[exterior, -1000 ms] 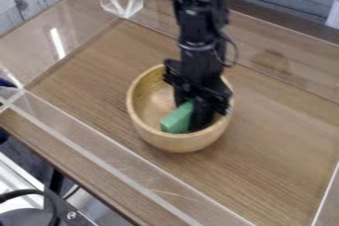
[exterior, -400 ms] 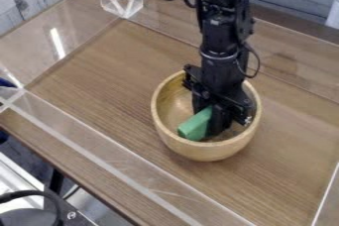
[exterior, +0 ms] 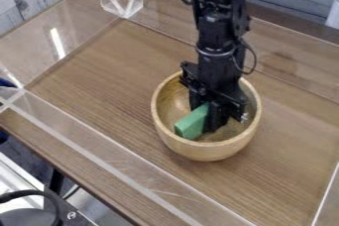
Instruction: Remove the green block from inside the brown bowl and put it on the table
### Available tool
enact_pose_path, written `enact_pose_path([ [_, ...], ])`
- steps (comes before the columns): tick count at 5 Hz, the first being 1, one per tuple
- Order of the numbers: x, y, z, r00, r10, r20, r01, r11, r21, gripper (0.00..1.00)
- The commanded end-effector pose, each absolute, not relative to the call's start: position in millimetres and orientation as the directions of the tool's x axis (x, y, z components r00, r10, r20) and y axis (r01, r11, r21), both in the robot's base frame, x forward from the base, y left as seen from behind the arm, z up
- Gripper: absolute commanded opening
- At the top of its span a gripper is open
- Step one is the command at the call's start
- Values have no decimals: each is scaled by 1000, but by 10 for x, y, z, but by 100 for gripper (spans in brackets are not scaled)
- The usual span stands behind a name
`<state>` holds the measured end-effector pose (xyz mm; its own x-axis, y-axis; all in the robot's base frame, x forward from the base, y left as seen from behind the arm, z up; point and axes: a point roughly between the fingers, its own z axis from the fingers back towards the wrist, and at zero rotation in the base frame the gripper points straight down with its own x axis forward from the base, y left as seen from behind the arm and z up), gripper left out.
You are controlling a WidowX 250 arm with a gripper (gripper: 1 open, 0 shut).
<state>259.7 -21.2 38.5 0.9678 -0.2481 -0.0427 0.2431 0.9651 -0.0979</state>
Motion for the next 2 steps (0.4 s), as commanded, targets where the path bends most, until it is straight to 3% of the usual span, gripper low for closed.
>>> enact_pose_path([
  [1,2668,-128,750,972,-228,57,232,970,-72,0],
  [2,2645,144,919,983,-161,88,166,984,-64,0],
])
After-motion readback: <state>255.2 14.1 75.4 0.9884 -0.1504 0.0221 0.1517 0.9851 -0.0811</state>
